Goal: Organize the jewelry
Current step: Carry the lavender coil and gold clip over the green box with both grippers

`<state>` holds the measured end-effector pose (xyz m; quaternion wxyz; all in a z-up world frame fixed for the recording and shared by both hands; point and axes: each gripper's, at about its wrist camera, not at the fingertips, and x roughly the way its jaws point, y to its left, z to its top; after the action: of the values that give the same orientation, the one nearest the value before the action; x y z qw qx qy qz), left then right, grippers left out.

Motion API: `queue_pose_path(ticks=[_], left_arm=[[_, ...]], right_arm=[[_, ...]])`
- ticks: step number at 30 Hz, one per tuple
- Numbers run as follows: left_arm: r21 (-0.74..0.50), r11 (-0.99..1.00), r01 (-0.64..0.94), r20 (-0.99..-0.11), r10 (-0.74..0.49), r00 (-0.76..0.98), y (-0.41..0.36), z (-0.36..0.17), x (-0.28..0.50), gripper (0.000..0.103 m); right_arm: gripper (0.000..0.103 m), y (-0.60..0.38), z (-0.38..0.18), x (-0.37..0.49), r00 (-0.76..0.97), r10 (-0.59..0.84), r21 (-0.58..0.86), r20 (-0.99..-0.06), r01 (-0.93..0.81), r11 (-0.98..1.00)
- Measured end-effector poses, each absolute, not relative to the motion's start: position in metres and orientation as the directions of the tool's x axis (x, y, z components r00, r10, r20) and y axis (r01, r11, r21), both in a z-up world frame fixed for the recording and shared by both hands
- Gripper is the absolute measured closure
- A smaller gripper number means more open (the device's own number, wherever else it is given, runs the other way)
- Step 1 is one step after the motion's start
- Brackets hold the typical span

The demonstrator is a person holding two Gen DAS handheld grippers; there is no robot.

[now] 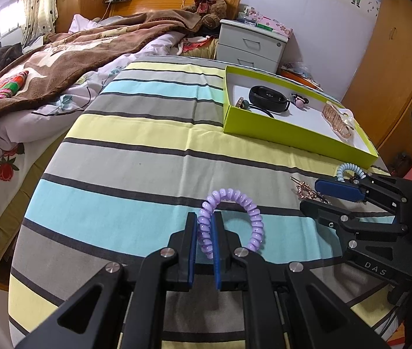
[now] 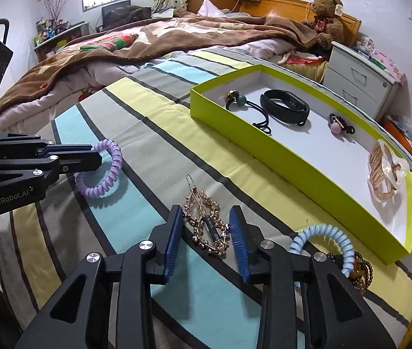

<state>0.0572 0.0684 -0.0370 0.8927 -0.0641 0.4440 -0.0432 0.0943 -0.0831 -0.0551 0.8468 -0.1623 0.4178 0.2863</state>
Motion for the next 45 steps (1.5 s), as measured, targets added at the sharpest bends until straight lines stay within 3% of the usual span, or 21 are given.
queue_pose_path(ticks=[26,45], left_arm=[[-0.128,0.990,0.056,-0.754,-0.134,0.643,0.054,-0.006,0.065,0.093],[-0.133,0.982,0.132,-0.720,-0.187,0.668,0.025,0.034,0.127,0.093]], right_arm=[[0.069,-0.107,-0.017,0.089,0.563,0.372,-0.003,-0.738,-0.554,0.833],[0.069,-0.141,0.020,0.145,0.636,0.287,0.003,-0.716,-0.409,0.912]])
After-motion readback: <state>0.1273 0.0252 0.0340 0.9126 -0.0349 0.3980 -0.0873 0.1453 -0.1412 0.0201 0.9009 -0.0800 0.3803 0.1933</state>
